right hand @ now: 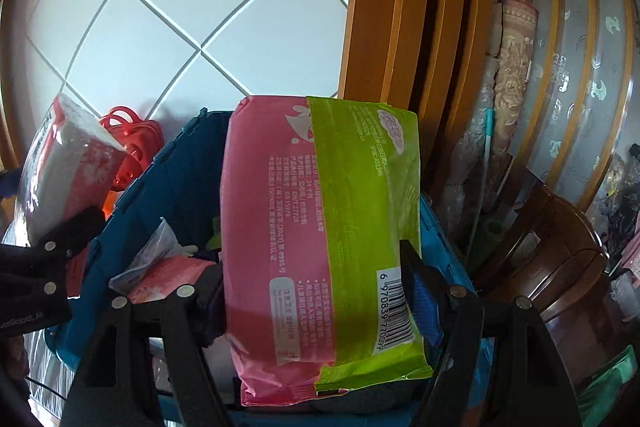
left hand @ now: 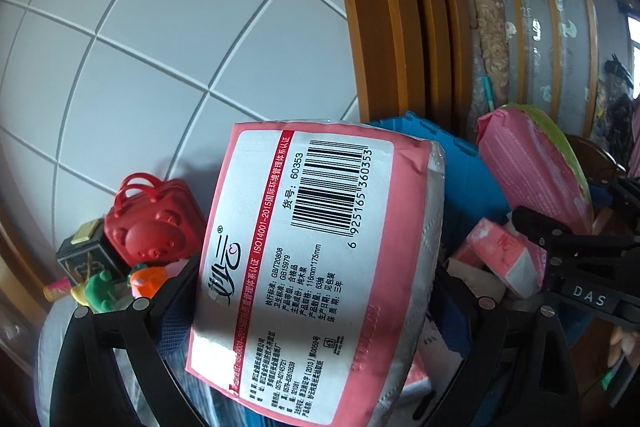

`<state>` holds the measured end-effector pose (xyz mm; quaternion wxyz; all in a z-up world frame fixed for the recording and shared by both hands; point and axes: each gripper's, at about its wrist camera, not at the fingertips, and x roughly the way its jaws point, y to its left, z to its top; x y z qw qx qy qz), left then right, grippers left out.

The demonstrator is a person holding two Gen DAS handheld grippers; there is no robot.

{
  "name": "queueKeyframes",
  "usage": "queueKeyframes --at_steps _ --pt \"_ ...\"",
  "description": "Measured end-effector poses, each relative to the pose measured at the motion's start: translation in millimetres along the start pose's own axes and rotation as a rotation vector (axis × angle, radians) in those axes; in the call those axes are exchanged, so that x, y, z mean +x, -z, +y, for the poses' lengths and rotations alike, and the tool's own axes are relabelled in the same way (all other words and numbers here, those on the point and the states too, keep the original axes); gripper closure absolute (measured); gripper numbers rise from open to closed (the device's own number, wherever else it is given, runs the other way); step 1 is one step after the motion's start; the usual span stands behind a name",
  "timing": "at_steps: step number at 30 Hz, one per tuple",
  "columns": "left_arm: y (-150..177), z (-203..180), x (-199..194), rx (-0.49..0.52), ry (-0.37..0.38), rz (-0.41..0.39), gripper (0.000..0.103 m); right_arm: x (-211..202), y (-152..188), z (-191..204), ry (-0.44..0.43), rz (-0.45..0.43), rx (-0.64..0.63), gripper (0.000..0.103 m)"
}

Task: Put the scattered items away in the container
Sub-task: 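Carry the pad pack in the left tool and wipes pack in the right tool to the crate, then open both tools to drop the pad pack and wipes pack into the crate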

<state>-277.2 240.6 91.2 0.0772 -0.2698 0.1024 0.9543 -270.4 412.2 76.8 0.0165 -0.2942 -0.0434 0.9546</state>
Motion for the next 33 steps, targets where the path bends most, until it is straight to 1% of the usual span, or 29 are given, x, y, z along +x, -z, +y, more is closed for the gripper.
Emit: queueKeyframes --at_steps 2,4,5,7,10,16,19,22,25,28,31,33 --pt "-9.3 -5.7 7.6 0.014 0.011 0.021 0.003 16.6 -7.7 -5.4 -0.014 0.018 0.010 0.028" --pt "-16.3 -12.8 12.4 0.025 0.006 0.024 0.003 22.6 -14.6 -8.4 -0.029 0.006 0.017 0.027" --pt "-18.3 -15.3 13.4 0.029 -0.001 0.024 0.003 22.3 -17.9 -9.5 -0.027 -0.008 0.021 0.026" --pt "-19.3 -16.9 12.7 0.026 -0.006 0.019 0.003 16.8 -22.7 -11.4 -0.020 -0.043 0.029 0.019" --pt "-19.0 -14.7 10.5 0.005 -0.007 0.017 0.002 5.4 -25.0 -14.2 -0.013 -0.085 0.031 0.014" --pt "-22.0 -13.8 6.3 -0.016 0.011 0.022 0.002 -17.3 -19.6 -15.3 -0.020 -0.126 0.056 0.013" --pt "-20.8 -16.7 4.8 -0.004 0.032 0.031 0.002 -25.3 -13.4 -14.4 -0.035 -0.131 0.067 0.012" --pt "-21.3 -19.7 -1.4 0.015 0.035 0.021 0.001 -31.9 -8.5 -12.9 -0.037 -0.131 0.071 0.012" --pt "-24.2 -21.5 -1.6 0.026 0.071 0.040 0.001 -34.5 -5.2 -12.4 -0.033 -0.122 0.068 0.012" --pt "-22.8 -19.8 -6.2 0.014 0.045 0.025 0.001 -38.0 -1.6 -15.3 -0.039 -0.125 0.078 0.012" --pt "-20.1 -16.2 -12.1 -0.003 0.038 0.014 0.001 -41.4 3.5 -17.5 -0.033 -0.126 0.077 0.012" --pt "-15.7 -14.1 -17.5 -0.002 0.010 0.000 0.001 -41.8 6.9 -18.2 -0.032 -0.119 0.081 0.012"
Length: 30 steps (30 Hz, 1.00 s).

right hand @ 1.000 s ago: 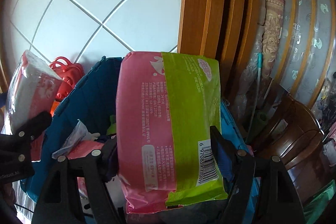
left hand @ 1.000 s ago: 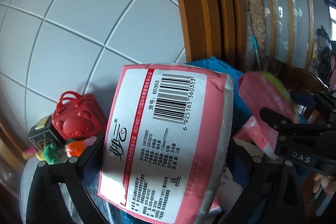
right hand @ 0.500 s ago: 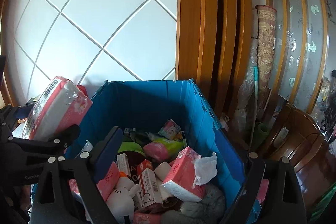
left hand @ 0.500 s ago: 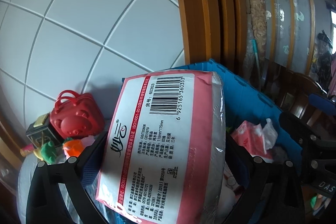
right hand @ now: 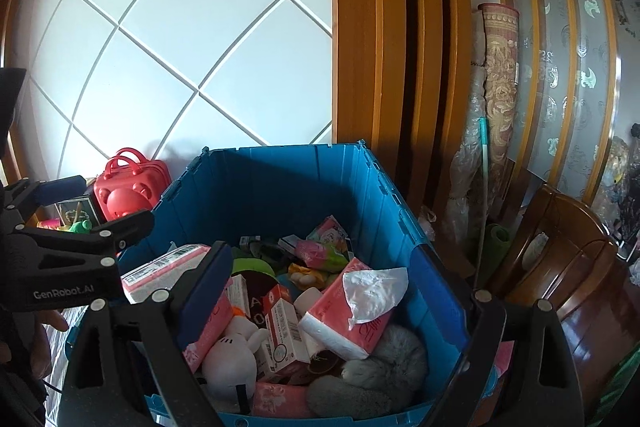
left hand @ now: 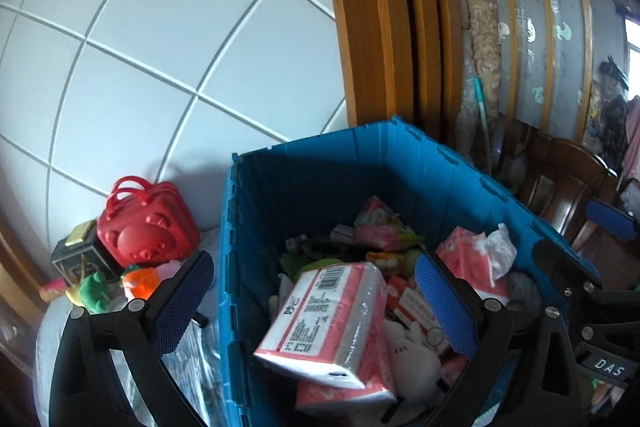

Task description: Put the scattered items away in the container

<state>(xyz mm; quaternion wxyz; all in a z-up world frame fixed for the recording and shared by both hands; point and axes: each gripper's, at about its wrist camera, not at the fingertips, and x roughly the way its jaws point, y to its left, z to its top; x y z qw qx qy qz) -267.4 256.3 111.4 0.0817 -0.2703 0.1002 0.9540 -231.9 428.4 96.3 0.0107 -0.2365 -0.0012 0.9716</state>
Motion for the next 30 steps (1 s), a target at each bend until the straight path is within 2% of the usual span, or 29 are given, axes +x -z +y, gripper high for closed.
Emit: queueKeyframes --at_steps 3,7,14,21,30 --pt "8.4 7.3 -6.3 -0.012 -0.022 -0.006 0.001 -2.1 7.0 1.4 -0.005 0.013 0.000 0.011" --pt "22.5 19.7 -15.9 -0.037 -0.046 -0.008 0.001 -4.2 19.8 7.4 -0.021 0.027 -0.006 0.005" --pt "50.9 52.4 -48.8 -0.087 -0.078 -0.053 0.001 -17.7 30.5 24.4 -0.036 0.015 0.000 0.005" --pt "83.9 109.9 -83.3 -0.138 -0.101 -0.068 0.001 -48.6 39.7 77.7 -0.026 -0.020 -0.038 0.005" --pt "142.7 190.0 -140.9 -0.138 -0.123 -0.095 0.001 -112.3 74.1 155.8 -0.005 -0.160 0.029 0.001"
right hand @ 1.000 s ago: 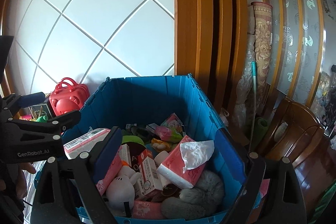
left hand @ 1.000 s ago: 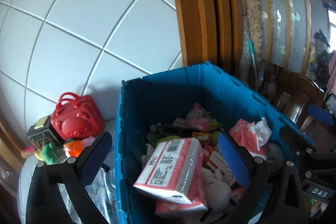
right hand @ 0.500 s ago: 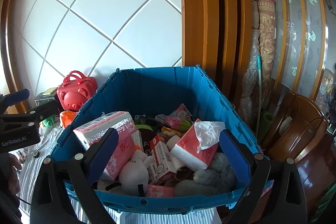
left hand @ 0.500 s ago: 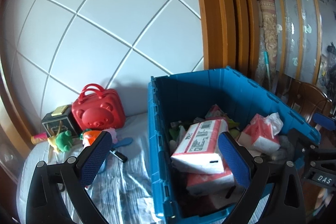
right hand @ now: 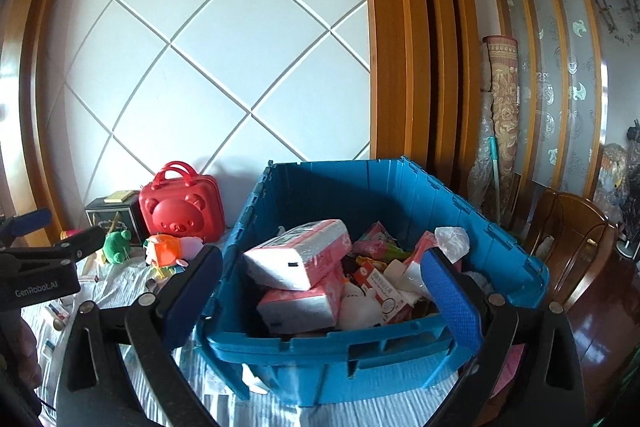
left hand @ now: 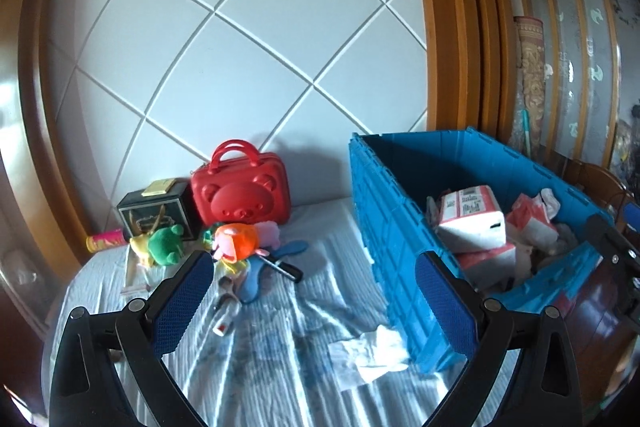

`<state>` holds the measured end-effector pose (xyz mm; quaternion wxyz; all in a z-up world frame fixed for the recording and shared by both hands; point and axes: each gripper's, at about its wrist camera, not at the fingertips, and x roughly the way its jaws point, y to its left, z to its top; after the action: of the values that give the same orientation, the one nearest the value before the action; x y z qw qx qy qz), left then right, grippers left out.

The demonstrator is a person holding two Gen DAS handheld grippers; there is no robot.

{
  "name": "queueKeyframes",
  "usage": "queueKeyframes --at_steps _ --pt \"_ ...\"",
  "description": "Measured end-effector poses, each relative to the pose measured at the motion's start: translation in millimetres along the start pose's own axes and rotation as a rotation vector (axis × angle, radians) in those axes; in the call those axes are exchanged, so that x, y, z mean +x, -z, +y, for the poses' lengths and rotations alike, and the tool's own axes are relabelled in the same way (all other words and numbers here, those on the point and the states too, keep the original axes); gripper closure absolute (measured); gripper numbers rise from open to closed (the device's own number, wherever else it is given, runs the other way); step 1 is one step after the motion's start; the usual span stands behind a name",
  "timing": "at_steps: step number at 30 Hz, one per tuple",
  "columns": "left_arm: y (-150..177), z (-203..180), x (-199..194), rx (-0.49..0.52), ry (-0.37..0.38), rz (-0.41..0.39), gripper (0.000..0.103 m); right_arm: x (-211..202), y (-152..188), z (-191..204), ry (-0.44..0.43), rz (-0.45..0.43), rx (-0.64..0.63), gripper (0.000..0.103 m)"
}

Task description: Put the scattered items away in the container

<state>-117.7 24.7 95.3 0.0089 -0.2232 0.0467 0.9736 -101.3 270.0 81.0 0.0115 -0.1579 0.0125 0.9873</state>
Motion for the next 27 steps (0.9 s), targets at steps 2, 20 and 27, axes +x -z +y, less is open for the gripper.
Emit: queueKeyframes --at_steps 2,20,27 --pt "11.2 13.5 -12.5 0.014 -0.010 -0.018 0.001 -16.3 9.1 16.1 0.013 -0.022 0.018 0.001" --pt "72.0 26.7 -79.7 -0.026 -0.053 -0.020 0.001 -105.2 54.9 56.3 0.010 -0.043 -0.050 0.000" --pt "85.7 25.3 -91.2 -0.039 -0.051 -0.016 0.001 -116.1 68.9 44.2 0.034 -0.014 -0.061 0.000"
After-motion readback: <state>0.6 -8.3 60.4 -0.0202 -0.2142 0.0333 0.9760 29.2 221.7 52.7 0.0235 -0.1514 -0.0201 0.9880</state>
